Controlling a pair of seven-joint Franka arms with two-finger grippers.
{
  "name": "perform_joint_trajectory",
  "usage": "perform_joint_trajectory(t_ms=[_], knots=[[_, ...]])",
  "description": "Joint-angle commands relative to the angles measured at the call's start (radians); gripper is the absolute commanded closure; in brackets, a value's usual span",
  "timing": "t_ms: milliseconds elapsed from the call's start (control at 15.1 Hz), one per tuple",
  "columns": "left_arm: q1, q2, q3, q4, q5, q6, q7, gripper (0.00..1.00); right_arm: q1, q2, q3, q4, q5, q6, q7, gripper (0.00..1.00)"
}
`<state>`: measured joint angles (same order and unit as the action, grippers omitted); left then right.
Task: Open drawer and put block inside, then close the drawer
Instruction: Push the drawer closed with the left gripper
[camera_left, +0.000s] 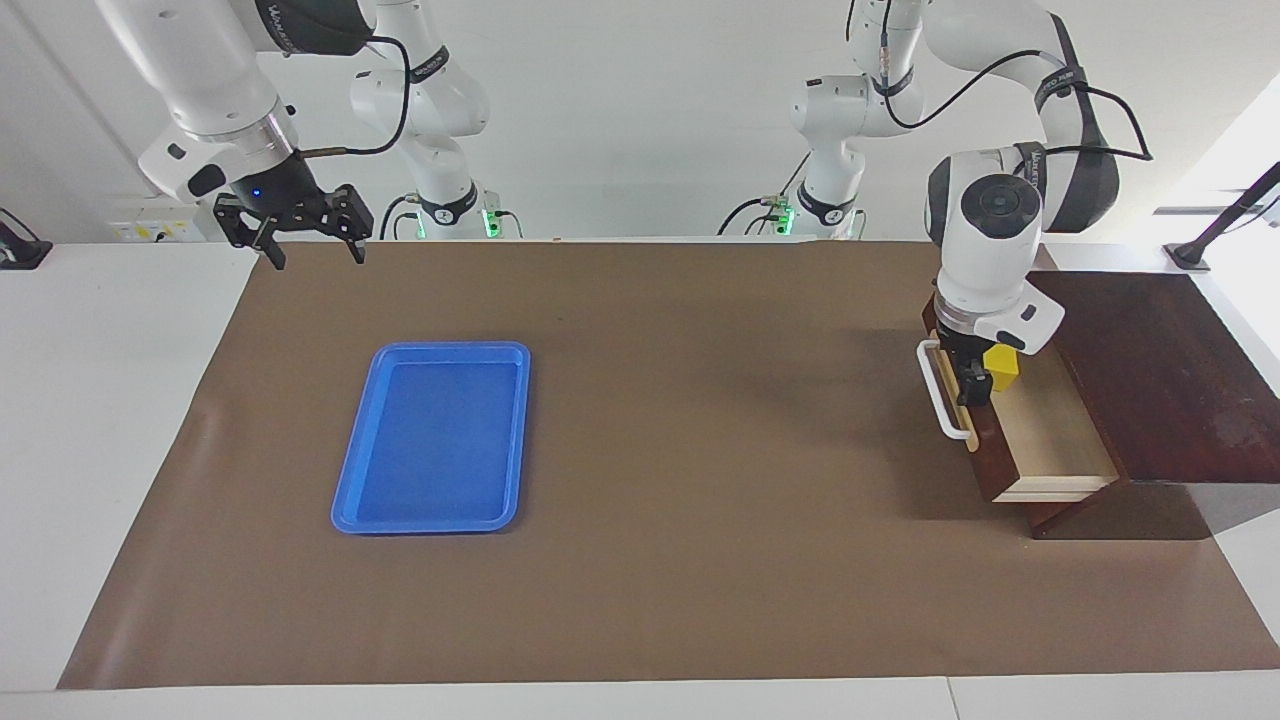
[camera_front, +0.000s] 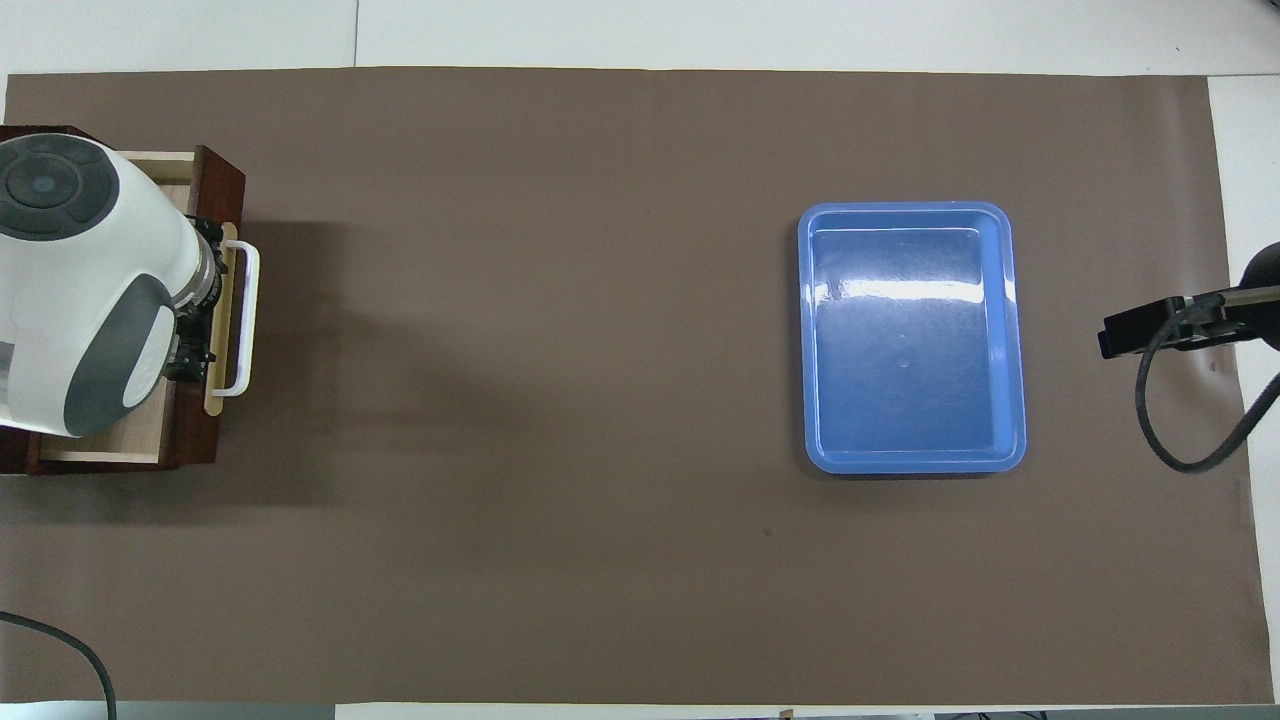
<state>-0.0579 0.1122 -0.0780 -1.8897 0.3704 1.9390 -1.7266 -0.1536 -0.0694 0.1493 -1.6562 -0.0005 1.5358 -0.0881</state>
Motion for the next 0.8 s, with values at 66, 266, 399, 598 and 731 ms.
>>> perform_joint_trajectory(t_ms=[66,266,399,598,731], knots=[[0.075,-0.003,0.000,0.003,0.039,0.021,0.080,0.00,-0.011,-0.007,0.004,-0.005,-0.009,-0.003,-0.015,0.00],[0.125,-0.003,0.000,0.003,0.039,0.050,0.113,0.00,0.095,-0.001,-0.113,-0.001,-0.004,-0.009,-0.016,0.00],[0.159,0.006,-0.002,0.001,0.038,0.070,0.128,0.00,0.123,0.003,-0.145,0.010,-0.006,-0.011,-0.016,0.00],[0.184,0.009,0.000,0.001,0.039,0.089,0.139,0.00,0.120,0.002,-0.143,0.010,-0.006,-0.013,-0.016,0.00],[0.187,0.009,0.000,0.003,0.039,0.086,0.140,0.00,0.120,0.002,-0.143,0.010,-0.007,-0.013,-0.016,0.00]])
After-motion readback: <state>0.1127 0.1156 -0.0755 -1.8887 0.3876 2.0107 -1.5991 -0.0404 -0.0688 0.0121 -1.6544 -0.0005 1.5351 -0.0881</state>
